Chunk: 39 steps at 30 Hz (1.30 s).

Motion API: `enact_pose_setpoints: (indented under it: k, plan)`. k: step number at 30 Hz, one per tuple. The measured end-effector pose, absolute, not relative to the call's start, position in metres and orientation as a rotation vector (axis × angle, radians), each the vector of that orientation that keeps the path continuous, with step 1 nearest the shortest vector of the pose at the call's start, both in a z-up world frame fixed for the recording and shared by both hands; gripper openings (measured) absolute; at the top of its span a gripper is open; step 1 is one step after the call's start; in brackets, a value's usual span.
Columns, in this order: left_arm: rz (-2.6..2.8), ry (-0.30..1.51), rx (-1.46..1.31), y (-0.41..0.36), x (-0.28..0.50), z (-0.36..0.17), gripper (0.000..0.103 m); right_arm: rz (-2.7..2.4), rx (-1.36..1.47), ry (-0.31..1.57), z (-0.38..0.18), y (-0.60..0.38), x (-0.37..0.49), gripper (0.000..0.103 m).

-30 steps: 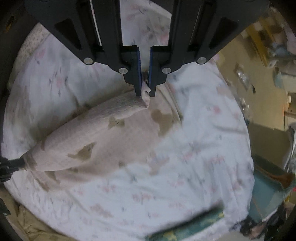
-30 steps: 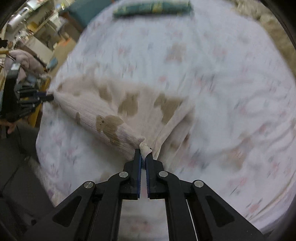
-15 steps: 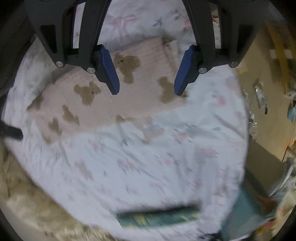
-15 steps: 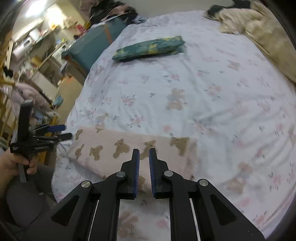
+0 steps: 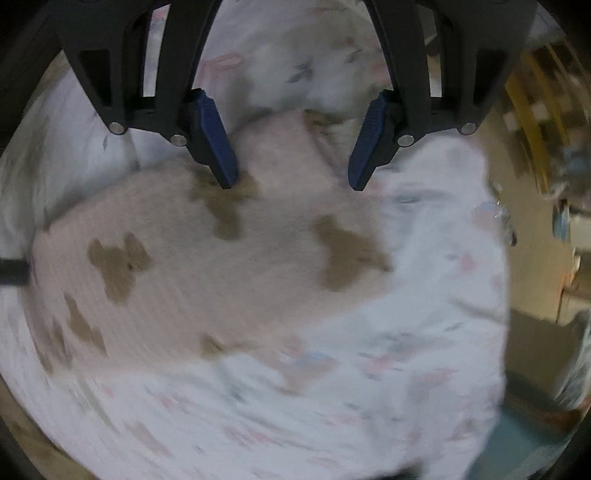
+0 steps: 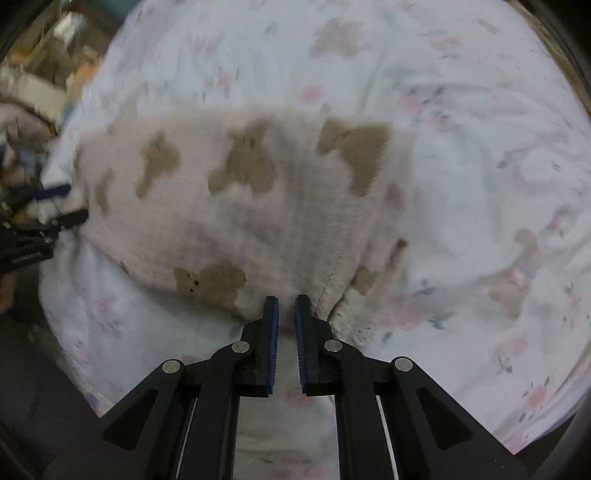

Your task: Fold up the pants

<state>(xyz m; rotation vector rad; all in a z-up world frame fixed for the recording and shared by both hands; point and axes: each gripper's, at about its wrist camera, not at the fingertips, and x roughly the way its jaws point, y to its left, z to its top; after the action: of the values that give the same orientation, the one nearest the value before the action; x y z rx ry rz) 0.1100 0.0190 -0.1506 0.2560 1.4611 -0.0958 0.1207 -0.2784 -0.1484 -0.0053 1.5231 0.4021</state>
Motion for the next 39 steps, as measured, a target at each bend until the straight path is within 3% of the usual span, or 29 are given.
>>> enact_pose_setpoints:
  k: [3,4,5,6,8,17,22,23,24,25,26,27,28,39]
  plan:
    - [-0.067,1.401,0.160,0.031,0.112,-0.130,0.062,0.407,0.124,1.389,-0.119,-0.296,0.127,0.013]
    - [-0.055,1.386,0.132,0.034,0.115,-0.126,0.068,0.405,0.153,1.356,-0.113,-0.299,0.129,0.017]
    - [-0.039,1.368,0.099,0.036,0.118,-0.123,0.075,0.404,0.194,1.320,-0.106,-0.304,0.133,0.040]
    - [-0.030,1.354,0.066,0.037,0.120,-0.121,0.078,0.392,0.229,1.302,-0.105,-0.309,0.136,0.072]
    - [-0.019,1.338,0.000,0.040,0.126,-0.120,0.088,0.362,0.277,1.296,-0.106,-0.315,0.144,0.085]
    - [0.068,1.468,-0.228,0.060,0.130,-0.171,0.090,0.211,0.439,1.442,-0.166,-0.337,0.158,0.085]
    - [0.003,1.438,-0.181,0.049,0.125,-0.170,0.086,0.248,0.454,1.509,-0.184,-0.327,0.155,0.085]
    - [-0.031,1.435,-0.183,0.045,0.123,-0.169,0.070,0.261,0.432,1.508,-0.183,-0.323,0.155,0.080]
    - [-0.065,1.435,-0.181,0.040,0.123,-0.168,0.060,0.284,0.418,1.511,-0.184,-0.317,0.154,0.067]
    - [-0.097,1.441,-0.166,0.035,0.122,-0.167,0.040,0.302,0.403,1.518,-0.184,-0.310,0.154,0.060]
    - [-0.122,1.443,-0.155,0.031,0.122,-0.164,0.021,0.312,0.386,1.519,-0.183,-0.308,0.152,0.040]
    - [-0.146,1.442,-0.151,0.028,0.122,-0.162,0.013,0.328,0.371,1.519,-0.182,-0.305,0.151,0.015]
    - [-0.167,1.441,-0.153,0.026,0.123,-0.160,0.008,0.342,0.368,1.519,-0.181,-0.303,0.149,0.009]
    - [-0.159,1.164,-0.246,0.060,0.128,-0.064,0.006,0.460,0.332,1.201,-0.086,-0.302,0.150,0.007]
